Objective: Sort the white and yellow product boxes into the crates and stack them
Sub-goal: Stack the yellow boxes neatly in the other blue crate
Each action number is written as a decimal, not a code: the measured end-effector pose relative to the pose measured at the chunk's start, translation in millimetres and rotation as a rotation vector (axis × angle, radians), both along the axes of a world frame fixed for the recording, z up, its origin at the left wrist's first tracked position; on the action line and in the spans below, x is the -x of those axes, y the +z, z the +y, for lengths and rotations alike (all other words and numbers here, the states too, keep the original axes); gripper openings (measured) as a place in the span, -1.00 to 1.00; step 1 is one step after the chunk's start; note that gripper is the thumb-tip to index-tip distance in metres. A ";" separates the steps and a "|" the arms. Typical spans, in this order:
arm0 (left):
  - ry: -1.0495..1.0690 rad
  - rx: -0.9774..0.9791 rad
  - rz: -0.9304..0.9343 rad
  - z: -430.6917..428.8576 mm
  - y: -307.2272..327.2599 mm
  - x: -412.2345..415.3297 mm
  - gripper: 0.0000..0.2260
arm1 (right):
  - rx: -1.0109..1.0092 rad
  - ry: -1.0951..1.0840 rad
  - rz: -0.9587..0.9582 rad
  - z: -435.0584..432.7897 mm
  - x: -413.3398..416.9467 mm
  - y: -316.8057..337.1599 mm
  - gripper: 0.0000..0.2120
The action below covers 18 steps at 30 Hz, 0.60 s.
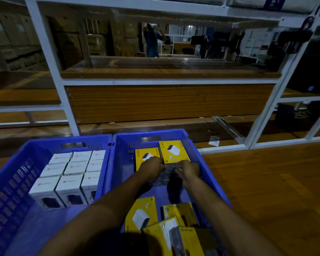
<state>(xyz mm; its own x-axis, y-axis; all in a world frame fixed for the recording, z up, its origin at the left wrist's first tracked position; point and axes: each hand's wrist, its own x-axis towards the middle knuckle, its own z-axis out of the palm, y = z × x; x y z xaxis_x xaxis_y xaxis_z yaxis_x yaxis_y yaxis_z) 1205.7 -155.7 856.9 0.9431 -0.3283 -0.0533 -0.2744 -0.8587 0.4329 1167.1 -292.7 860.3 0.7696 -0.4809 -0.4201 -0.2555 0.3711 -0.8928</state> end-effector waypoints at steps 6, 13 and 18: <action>-0.011 -0.040 -0.023 -2.3 -4.6 -2.9 -0.78 | -0.081 -0.008 0.004 -0.6 -6.7 7.0 -0.79; 0.008 -0.028 -0.036 -2.7 -5.2 -0.2 -0.76 | -0.163 0.003 -0.023 -3.1 -1.1 17.2 -0.86; 0.014 0.001 -0.013 -4.6 -3.9 -0.2 -0.77 | -0.159 0.031 -0.025 -1.6 2.2 17.6 -0.88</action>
<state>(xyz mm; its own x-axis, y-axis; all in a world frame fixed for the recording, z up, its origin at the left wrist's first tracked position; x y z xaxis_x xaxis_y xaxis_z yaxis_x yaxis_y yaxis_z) 1205.8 -160.3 853.0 0.9480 -0.3155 -0.0410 -0.2683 -0.8620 0.4300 1164.9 -294.2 878.0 0.7942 -0.3859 -0.4694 -0.2470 0.5008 -0.8296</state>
